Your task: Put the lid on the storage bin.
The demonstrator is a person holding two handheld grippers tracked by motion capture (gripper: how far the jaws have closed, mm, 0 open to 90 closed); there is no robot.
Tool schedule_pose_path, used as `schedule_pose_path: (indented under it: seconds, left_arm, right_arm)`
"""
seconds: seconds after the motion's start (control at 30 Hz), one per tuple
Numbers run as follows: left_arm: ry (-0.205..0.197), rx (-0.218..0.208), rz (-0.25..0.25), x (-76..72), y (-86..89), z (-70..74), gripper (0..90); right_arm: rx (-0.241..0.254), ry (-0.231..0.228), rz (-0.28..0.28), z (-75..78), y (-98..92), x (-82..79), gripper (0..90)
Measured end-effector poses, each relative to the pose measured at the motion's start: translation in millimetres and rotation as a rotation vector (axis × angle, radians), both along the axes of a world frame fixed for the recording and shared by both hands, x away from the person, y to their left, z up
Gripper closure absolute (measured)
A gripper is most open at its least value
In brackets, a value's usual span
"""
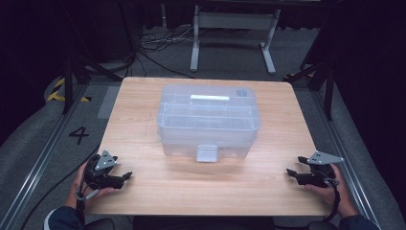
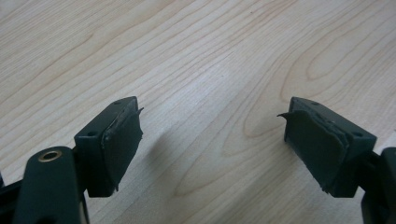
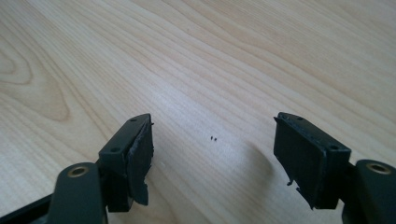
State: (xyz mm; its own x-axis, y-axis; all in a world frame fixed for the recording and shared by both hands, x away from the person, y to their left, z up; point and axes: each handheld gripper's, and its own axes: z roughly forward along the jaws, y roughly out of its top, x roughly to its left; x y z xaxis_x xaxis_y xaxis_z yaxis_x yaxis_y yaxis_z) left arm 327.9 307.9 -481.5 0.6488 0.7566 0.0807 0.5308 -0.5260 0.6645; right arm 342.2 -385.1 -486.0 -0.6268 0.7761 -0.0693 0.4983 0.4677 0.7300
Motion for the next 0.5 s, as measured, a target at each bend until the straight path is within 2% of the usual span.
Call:
schedule_pose_path:
  seconds: [0.13,0.23,0.3,0.37,0.5]
  left_arm:
    - [0.013,-0.05,0.003,0.4,4.0,-4.4,17.9]
    - [0.031,-0.085,0.012,1.4,7.1,-6.6,17.7]
    - [0.037,-0.088,0.017,2.0,7.0,-6.9,16.2]
    - [0.05,-0.097,0.022,2.8,7.8,-7.0,16.5]
    - [0.049,-0.098,0.023,2.6,7.7,-7.1,16.4]
  right_arm:
    - [0.051,0.011,-0.039,-3.7,-9.3,-4.3,28.4]
    - [0.053,0.014,-0.057,-3.7,-13.3,-7.7,27.8]
    - [0.071,0.038,-0.056,-4.1,-16.0,-8.3,27.1]
    - [0.071,0.04,-0.055,-4.2,-16.3,-8.3,26.9]
    - [0.072,0.04,-0.056,-4.3,-16.3,-8.1,26.7]
